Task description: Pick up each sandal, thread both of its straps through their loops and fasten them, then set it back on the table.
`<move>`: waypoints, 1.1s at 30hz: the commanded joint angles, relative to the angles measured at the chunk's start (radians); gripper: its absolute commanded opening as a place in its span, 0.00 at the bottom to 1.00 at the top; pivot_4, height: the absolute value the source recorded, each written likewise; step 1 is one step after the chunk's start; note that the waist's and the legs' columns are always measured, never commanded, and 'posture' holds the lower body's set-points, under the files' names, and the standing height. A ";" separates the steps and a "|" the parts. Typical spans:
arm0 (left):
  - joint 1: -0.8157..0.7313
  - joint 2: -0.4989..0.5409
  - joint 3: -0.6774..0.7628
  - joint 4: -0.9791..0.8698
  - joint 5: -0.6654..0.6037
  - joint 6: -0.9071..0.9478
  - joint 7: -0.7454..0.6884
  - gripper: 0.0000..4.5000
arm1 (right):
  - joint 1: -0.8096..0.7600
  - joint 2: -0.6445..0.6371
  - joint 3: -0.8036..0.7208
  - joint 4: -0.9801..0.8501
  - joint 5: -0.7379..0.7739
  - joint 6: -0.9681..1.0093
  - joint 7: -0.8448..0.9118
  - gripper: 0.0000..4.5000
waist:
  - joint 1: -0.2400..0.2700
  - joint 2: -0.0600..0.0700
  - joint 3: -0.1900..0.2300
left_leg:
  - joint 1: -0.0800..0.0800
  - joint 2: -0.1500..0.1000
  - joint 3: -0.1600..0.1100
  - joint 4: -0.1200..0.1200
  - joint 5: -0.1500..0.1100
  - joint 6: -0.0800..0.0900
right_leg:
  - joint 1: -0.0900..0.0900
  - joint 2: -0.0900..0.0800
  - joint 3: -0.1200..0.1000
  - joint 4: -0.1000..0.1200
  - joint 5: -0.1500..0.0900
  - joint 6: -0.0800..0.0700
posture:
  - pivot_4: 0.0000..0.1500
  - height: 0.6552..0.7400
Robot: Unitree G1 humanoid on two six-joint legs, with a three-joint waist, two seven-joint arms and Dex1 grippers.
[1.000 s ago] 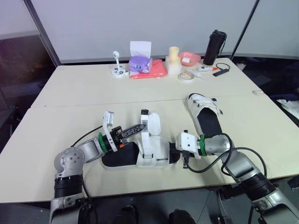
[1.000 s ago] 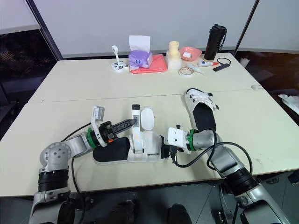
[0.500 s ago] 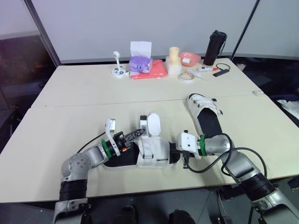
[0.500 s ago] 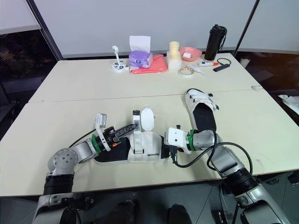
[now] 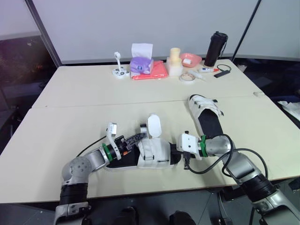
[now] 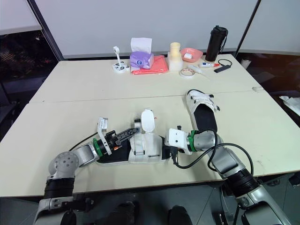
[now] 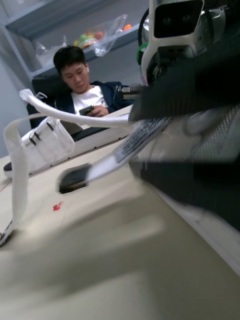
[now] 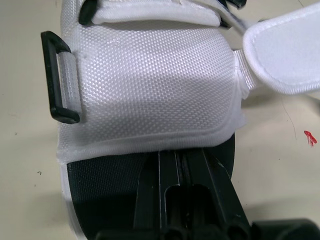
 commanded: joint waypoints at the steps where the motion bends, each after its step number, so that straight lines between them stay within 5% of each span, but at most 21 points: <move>1: 0.022 0.006 0.020 -0.026 -0.010 0.013 0.037 0.58 | 0.035 -0.021 0.034 0.073 -0.063 0.038 0.009 0.00 | 0.000 0.000 -0.001 | 0.000 0.000 0.000 0.000 0.000 0.000 | 0.000 0.000 0.000 0.000 0.000 0.000 | 1.00 1.00; 5: 0.037 0.034 0.002 -0.024 0.030 -0.011 0.064 0.99 | 0.034 -0.018 0.036 0.075 -0.063 0.039 0.009 0.00 | 0.001 0.001 -0.005 | 0.001 0.000 0.000 0.000 -0.001 -0.001 | 0.000 0.000 0.000 -0.001 0.000 0.000 | 1.00 1.00; 13: -0.035 0.116 -0.029 0.065 0.121 -0.131 0.050 0.99 | 0.027 -0.012 0.039 0.083 -0.065 0.038 0.006 0.00 | -0.002 0.004 -0.013 | 0.004 0.000 0.000 0.000 -0.001 -0.002 | 0.002 0.000 0.000 -0.001 -0.001 -0.001 | 1.00 1.00; 24: -0.135 0.251 -0.100 0.122 0.130 -0.146 -0.207 0.99 | 0.021 -0.005 0.041 0.092 -0.068 0.034 0.000 0.00 | -0.001 0.002 -0.012 | 0.001 0.000 -0.001 -0.003 0.000 0.000 | -0.003 0.000 0.000 -0.002 0.000 -0.002 | 1.00 1.00; 32: -0.208 0.291 -0.154 0.117 0.166 -0.198 -0.406 0.17 | 0.026 -0.005 0.041 0.088 -0.068 0.035 -0.003 0.00 | -0.002 0.001 -0.011 | 0.001 0.000 -0.001 -0.003 -0.002 -0.002 | -0.003 -0.001 0.000 -0.002 0.000 -0.002 | 1.00 1.00; 33: -0.217 0.292 -0.165 0.117 0.176 -0.210 -0.427 0.17 | 0.027 -0.006 0.040 0.088 -0.067 0.035 -0.003 0.00 | -0.002 0.001 -0.011 | 0.001 0.000 -0.001 -0.004 -0.002 -0.002 | -0.004 -0.001 0.000 -0.002 0.000 -0.002 | 1.00 1.00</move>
